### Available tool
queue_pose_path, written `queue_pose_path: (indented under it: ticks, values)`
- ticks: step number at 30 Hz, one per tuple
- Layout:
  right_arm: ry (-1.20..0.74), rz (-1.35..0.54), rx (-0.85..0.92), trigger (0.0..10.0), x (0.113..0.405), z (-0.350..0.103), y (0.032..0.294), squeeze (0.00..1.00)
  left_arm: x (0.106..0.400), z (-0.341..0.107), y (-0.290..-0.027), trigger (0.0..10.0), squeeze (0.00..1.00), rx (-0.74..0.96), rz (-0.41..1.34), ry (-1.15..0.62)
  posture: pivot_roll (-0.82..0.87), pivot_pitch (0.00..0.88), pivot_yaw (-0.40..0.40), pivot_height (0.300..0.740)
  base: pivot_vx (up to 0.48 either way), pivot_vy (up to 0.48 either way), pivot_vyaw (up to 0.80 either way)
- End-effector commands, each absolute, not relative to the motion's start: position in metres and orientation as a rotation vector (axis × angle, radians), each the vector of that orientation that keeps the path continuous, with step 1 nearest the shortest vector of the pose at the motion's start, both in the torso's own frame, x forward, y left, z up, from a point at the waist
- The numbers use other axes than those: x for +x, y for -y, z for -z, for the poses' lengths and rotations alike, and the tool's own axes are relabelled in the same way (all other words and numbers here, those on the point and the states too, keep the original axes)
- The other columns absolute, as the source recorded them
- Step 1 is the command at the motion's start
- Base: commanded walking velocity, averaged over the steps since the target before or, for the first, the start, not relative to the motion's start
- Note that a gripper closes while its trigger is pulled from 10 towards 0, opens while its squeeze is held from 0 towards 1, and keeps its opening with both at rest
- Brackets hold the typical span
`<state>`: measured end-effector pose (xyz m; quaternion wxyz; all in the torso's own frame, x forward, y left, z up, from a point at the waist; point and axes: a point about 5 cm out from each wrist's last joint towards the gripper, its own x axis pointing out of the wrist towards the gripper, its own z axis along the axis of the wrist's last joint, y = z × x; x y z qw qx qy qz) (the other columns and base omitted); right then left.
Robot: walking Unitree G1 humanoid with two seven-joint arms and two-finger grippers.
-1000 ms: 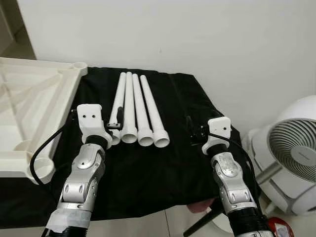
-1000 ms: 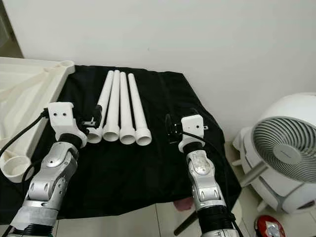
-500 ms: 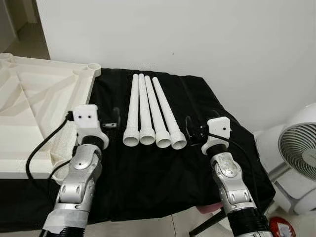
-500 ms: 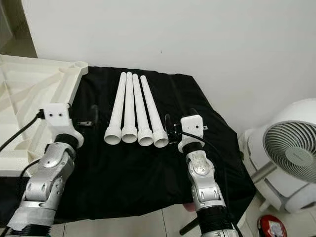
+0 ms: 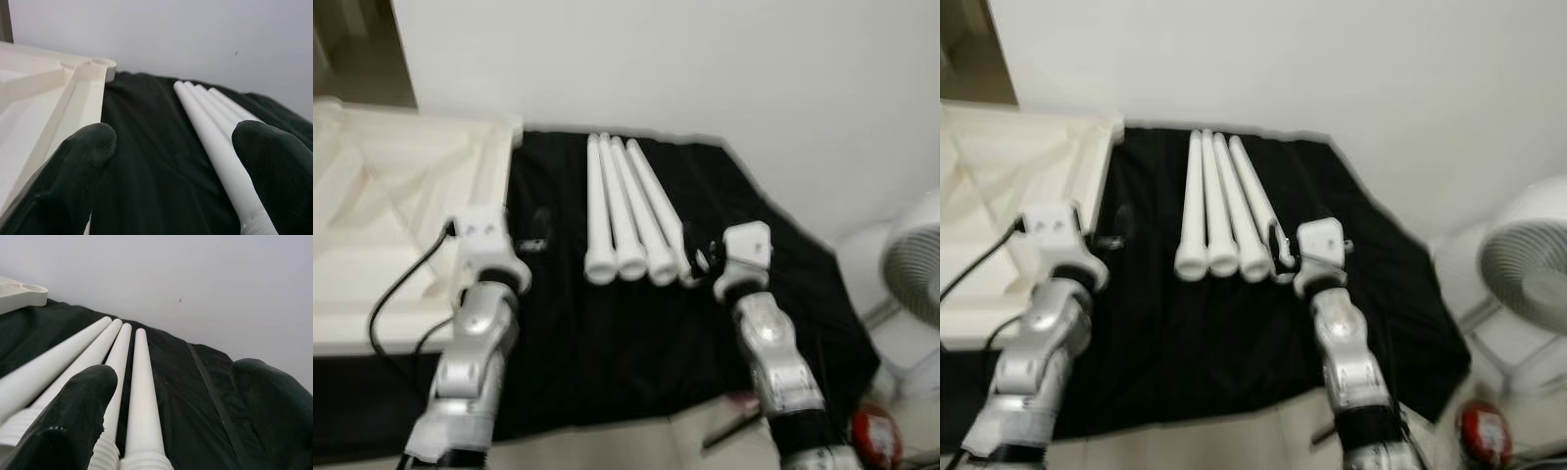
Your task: Building children table
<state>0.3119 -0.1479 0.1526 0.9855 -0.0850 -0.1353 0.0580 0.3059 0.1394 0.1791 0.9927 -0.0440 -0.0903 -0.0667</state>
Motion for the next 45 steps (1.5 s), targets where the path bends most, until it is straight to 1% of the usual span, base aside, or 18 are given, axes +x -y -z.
queue_pose_path:
  ticks: [1, 9, 14, 19, 28, 34, 37, 45]
  values:
    - [0.273, -0.12, -0.174, 10.0, 0.312, -0.153, 0.146, 0.0, 0.306, -0.178, -0.143, 10.0, 0.0, -0.077, 0.122, 0.173, 0.03, 0.0, -0.125, 0.74, 0.0, 0.307, 0.0]
    - [0.274, -0.122, -0.175, 10.0, 0.313, -0.153, 0.145, 0.0, 0.306, -0.178, -0.143, 10.0, 0.0, -0.079, 0.123, 0.176, 0.03, 0.0, -0.125, 0.74, 0.0, 0.3, 0.0]
    - [0.273, -0.123, -0.176, 10.0, 0.313, -0.153, 0.145, 0.0, 0.306, -0.179, -0.142, 10.0, 0.0, -0.062, 0.124, 0.189, 0.03, 0.0, -0.127, 0.74, 0.0, 0.0, 0.0]
    - [0.272, -0.126, -0.177, 10.0, 0.314, -0.152, 0.145, 0.0, 0.303, -0.179, -0.134, 10.0, 0.0, -0.023, 0.145, 0.205, 0.03, 0.0, -0.128, 0.74, 0.0, 0.0, 0.0]
    - [0.272, -0.129, -0.179, 10.0, 0.314, -0.152, 0.144, 0.0, 0.302, -0.179, -0.131, 10.0, 0.0, -0.015, 0.157, 0.209, 0.03, 0.0, -0.128, 0.74, 0.0, 0.0, 0.0]
    - [0.273, -0.129, -0.18, 10.0, 0.314, -0.152, 0.143, 0.0, 0.302, -0.179, -0.13, 10.0, 0.0, -0.026, 0.163, 0.206, 0.03, 0.0, -0.127, 0.74, 0.0, 0.0, 0.0]
    - [0.275, -0.128, -0.181, 10.0, 0.315, -0.152, 0.143, 0.0, 0.304, -0.178, -0.132, 10.0, 0.0, -0.064, 0.157, 0.195, 0.03, 0.0, -0.127, 0.74, 0.0, 0.0, 0.0]
    - [0.277, -0.128, -0.178, 10.0, 0.315, -0.152, 0.142, 0.0, 0.304, -0.178, -0.132, 10.0, 0.0, -0.06, 0.152, 0.196, 0.03, 0.0, -0.124, 0.74, 0.0, 0.326, 0.0]
